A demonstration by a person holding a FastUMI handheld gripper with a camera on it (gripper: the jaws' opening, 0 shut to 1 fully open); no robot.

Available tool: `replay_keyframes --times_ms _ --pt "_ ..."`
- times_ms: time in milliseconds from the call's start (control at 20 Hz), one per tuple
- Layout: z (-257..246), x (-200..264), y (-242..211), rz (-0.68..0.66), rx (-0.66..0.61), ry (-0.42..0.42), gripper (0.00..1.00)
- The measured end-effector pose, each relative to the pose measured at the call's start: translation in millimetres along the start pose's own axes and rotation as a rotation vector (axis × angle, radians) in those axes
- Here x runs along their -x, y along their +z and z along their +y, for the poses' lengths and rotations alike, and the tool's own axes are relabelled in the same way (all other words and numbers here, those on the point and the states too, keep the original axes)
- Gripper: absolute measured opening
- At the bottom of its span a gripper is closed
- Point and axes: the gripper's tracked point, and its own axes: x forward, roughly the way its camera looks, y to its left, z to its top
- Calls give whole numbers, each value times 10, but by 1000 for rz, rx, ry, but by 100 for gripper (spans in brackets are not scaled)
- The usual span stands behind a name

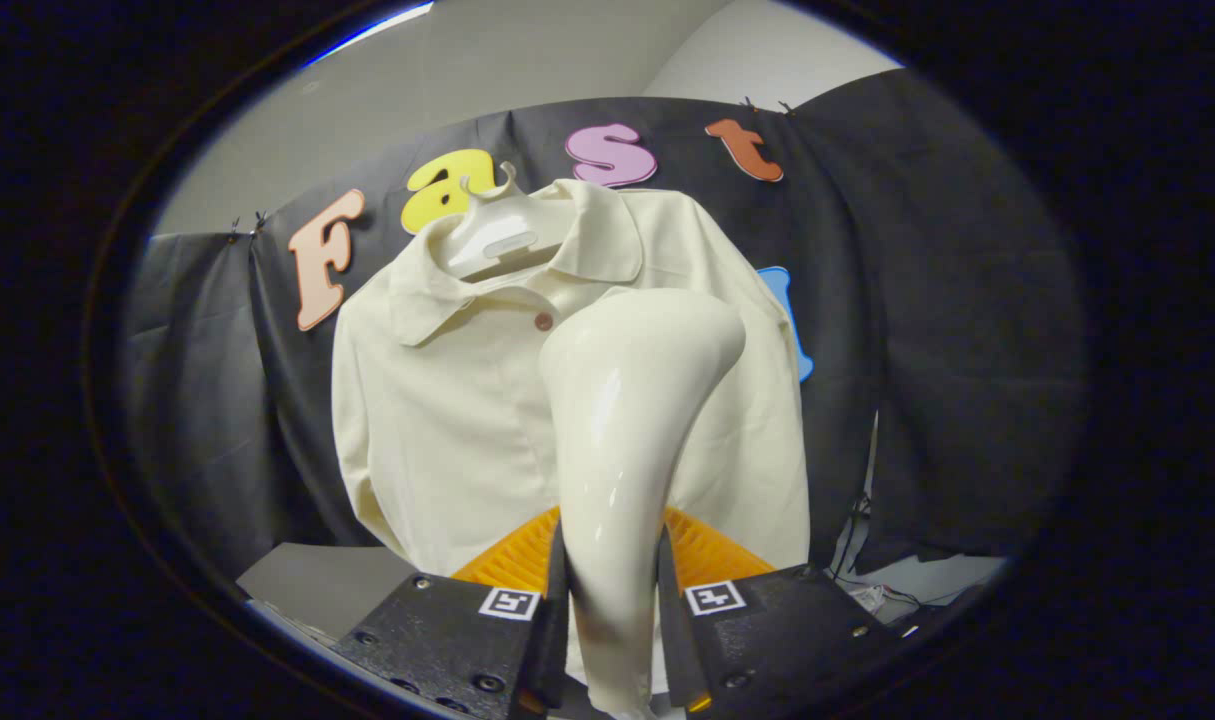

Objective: Iron the clothes twice with a garment steamer, once on the left side and once on the right side.

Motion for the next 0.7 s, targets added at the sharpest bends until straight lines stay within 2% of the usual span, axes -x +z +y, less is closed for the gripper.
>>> replay_keyframes --times_ms 200,350,500,700 --pt "-7 -257 192 -32 37 36 39" --pt "-72 -355 251 -76 -39 80 40" --pt "-349 -475 41 -47 -100 59 40" --pt "-600 -490 -263 -19 -84 60 40"
